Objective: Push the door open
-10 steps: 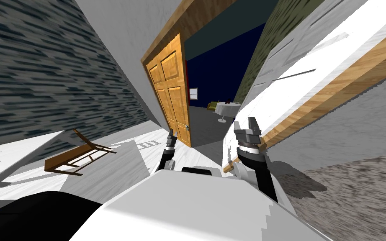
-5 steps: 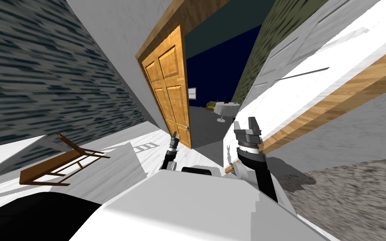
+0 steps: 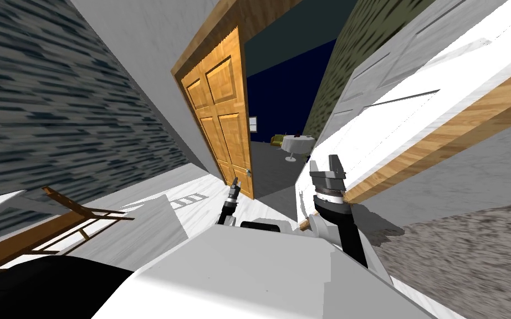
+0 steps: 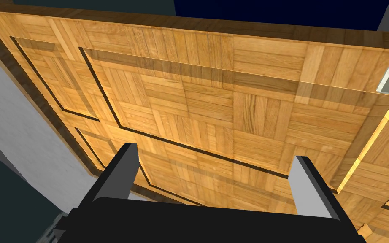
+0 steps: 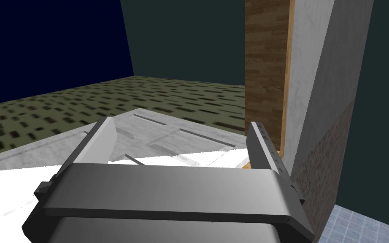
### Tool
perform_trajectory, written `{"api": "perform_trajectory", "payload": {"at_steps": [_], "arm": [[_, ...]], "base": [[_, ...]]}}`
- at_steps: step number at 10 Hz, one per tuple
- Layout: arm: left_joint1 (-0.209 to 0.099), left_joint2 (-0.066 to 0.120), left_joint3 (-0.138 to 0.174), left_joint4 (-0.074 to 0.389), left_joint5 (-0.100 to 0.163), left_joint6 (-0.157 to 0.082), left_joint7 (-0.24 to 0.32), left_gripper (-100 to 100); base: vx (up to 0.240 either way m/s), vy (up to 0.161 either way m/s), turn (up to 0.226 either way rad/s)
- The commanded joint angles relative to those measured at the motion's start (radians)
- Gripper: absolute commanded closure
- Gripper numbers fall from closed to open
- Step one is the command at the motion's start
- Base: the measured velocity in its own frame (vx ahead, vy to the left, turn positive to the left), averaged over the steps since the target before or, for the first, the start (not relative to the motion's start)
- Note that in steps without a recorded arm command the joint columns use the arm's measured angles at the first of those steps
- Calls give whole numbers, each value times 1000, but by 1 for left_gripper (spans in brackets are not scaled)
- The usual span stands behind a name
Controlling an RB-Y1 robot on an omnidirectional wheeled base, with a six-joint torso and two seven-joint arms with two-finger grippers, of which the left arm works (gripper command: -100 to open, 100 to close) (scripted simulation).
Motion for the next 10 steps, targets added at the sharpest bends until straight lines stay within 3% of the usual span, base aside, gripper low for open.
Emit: {"api": "perform_trajectory", "payload": {"at_steps": [1, 6, 7, 10], "arm": [[-16, 3, -10, 50, -2, -3, 3, -100], [-51, 5, -44, 200, -11, -16, 7, -100], [-51, 5, -44, 200, -11, -16, 7, -100], [-69, 5, -62, 278, -16, -23, 10, -100]], "base": [[88, 101, -76], [74, 106, -90], [49, 75, -27], [55, 70, -71]]}}
